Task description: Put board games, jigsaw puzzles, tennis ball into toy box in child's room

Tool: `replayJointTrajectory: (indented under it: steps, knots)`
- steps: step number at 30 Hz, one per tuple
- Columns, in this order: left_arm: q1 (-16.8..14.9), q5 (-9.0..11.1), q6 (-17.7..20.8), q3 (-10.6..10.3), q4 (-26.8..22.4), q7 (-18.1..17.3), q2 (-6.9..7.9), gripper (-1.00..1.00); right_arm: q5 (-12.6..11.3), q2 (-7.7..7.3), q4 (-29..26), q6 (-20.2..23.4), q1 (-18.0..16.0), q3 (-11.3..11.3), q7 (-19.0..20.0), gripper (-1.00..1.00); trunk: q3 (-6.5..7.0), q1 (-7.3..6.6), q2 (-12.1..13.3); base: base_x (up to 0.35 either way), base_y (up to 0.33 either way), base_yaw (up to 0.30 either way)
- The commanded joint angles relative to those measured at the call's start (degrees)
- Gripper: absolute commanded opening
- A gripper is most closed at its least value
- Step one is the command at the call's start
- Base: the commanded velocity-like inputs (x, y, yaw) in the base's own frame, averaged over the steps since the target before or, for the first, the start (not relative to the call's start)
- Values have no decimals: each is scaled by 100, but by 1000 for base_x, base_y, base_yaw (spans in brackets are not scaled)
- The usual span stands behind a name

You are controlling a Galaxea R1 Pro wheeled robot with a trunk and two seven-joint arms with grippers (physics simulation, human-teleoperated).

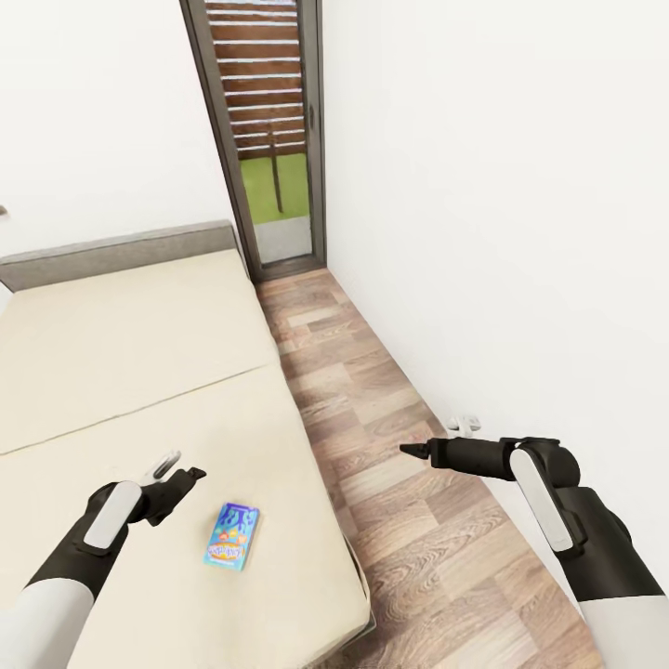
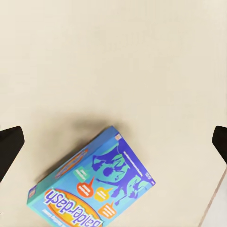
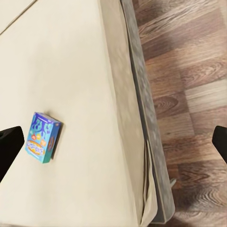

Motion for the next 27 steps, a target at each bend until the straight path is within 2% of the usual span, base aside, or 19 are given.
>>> replayJointTrajectory:
  steps: [1, 27]
  knots:
    - [-3, 59, 18, 6, -8, 50, -3, 100, 59, -3, -3, 12, -4, 3, 58, 100, -14, 0, -4, 0, 0, 0]
    - [-15, 45, 4, 6, 57, -58, -8, 100, 57, -5, -5, 12, -4, -4, 61, 100, -255, 0, -4, 0, 0, 0]
